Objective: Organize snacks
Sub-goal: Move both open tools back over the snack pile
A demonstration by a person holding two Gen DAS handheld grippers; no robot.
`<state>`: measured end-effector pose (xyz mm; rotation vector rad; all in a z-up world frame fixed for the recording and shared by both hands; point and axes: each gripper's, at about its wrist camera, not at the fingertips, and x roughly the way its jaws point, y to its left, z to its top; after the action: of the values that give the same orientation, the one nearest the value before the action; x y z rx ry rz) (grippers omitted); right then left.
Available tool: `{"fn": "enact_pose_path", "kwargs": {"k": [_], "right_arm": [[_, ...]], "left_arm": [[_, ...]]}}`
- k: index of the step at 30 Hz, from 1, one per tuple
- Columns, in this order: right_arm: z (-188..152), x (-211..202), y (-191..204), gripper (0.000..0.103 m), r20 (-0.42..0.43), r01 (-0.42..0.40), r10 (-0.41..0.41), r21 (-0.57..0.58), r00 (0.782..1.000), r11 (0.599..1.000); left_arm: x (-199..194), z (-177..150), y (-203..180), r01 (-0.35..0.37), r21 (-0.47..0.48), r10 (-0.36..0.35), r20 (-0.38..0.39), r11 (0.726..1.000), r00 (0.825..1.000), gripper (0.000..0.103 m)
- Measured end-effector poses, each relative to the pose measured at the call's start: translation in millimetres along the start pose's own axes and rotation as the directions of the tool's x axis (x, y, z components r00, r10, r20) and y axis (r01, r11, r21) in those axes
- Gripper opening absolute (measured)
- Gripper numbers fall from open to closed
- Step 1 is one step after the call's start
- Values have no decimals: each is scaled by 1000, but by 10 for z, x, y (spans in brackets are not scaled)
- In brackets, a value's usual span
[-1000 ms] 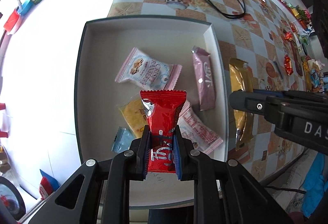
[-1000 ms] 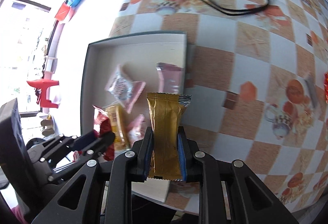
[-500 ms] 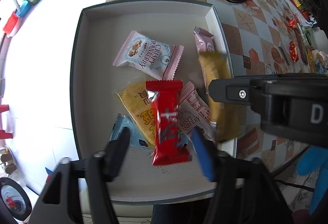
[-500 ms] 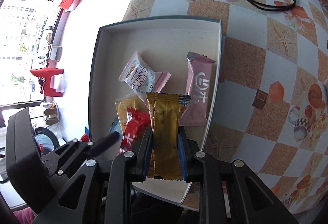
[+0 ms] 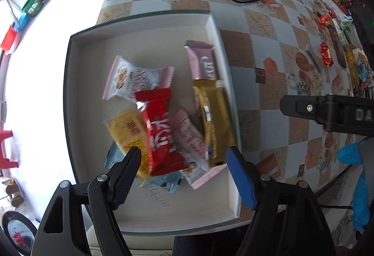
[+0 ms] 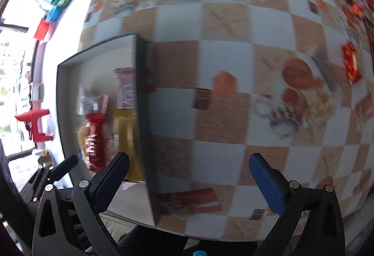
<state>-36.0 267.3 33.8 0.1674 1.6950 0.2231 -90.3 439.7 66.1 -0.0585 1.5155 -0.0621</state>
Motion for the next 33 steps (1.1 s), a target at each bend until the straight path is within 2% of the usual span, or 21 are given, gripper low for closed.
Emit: {"fn": "enact_pose_path", "kwargs": {"k": [5, 15, 23, 28, 33], "right_arm": [[-82, 32, -546, 103, -23, 1, 1, 127, 1000, 992], [-119, -34, -1421, 103, -36, 24, -14, 269, 999, 963], [23, -63, -1952, 103, -46, 33, -21, 290, 999, 956], [145, -68, -2112, 103, -61, 61, -47, 257, 997, 965], [390, -178, -2391, 103, -33, 78, -72, 212, 997, 974]], "left_arm": [[-14, 120, -280, -3, 52, 3, 1, 999, 1000, 79], [65, 210, -760, -5, 108, 8, -29, 994, 1000, 79], [236, 312, -1038, -29, 94, 37, -79, 995, 996, 79], [295, 383, -1184, -40, 80, 47, -94, 996, 994, 79], [297, 459, -1252, -56, 51, 61, -97, 997, 993, 79]]}}
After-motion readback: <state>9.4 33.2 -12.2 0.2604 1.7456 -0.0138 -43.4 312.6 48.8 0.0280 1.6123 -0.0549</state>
